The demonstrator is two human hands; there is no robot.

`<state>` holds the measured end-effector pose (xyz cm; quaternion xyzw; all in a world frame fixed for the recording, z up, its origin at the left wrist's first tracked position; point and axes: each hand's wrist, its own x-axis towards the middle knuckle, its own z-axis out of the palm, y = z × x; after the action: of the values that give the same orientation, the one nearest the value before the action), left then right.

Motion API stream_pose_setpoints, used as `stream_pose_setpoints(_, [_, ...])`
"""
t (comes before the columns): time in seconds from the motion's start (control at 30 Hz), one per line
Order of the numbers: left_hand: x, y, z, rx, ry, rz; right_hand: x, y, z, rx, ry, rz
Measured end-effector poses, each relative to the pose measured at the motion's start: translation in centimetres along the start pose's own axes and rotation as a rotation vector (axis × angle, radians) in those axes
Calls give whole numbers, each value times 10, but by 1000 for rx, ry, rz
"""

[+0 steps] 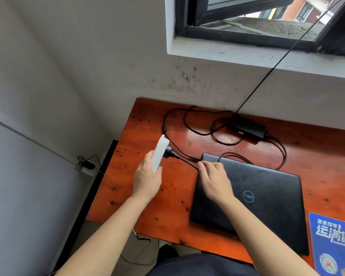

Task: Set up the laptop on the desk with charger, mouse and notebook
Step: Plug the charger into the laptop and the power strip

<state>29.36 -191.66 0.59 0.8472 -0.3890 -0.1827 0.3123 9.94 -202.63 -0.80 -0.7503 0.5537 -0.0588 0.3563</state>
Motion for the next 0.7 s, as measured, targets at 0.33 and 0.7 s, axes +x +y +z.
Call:
stream_pose_setpoints(0.33, [-3, -48, 12, 92, -3, -246, 15, 60, -1, -187, -432, 355])
stream_pose_setpoints(0.7, [2, -81, 11, 131, 92, -495, 128, -2, 20, 560, 111, 384])
